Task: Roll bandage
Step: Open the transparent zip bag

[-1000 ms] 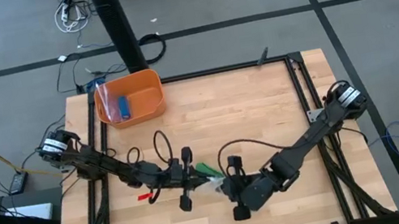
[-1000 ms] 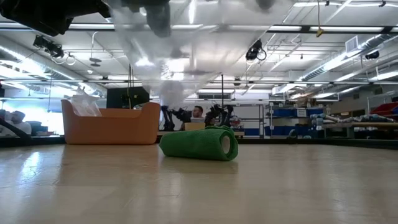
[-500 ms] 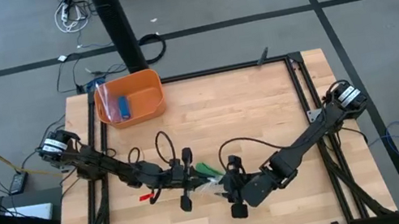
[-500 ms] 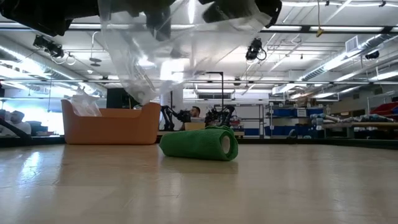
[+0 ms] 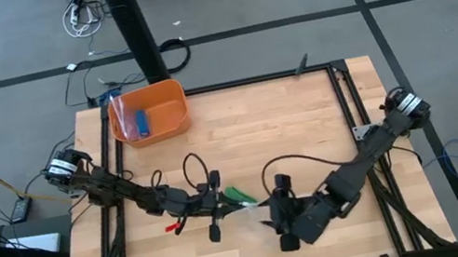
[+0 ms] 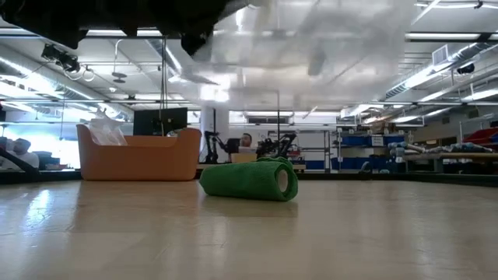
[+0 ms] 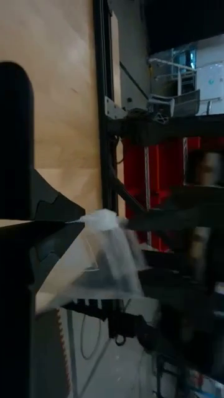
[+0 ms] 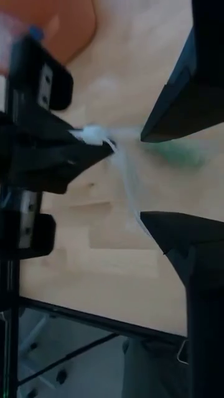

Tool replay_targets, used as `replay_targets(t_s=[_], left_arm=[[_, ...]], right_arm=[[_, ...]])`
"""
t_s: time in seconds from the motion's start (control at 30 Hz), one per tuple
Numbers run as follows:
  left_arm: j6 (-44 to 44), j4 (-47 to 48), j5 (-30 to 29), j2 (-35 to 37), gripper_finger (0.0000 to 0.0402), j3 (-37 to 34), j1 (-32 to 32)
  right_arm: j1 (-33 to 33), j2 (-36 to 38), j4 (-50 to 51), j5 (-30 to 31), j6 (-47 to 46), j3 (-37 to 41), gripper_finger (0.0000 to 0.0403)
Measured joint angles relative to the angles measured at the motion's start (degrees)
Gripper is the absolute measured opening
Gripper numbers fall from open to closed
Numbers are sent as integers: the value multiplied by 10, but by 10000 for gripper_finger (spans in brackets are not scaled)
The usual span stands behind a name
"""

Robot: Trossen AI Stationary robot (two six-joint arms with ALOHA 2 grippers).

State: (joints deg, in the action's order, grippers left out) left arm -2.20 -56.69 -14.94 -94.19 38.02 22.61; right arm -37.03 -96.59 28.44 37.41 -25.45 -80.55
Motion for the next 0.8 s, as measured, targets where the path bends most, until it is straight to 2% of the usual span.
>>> replay_targets(t_s=[0.23,0.43,0.53,0.63,0.8], left_arm=[[-9,-40,-10,5,0,-35,-9],[-15,-228,26,7,0,-101,-21],[-24,-279,29,9,0,-123,-23],[-26,-281,28,11,0,-129,-24],[-23,-282,29,11,0,-124,-27]], right_arm=[[-77,43,110,144,-81,0,204],[-123,49,129,239,-171,32,202],[-128,49,78,271,-181,74,203],[-126,48,2,299,-147,107,198],[-103,48,-166,281,-32,141,176]])
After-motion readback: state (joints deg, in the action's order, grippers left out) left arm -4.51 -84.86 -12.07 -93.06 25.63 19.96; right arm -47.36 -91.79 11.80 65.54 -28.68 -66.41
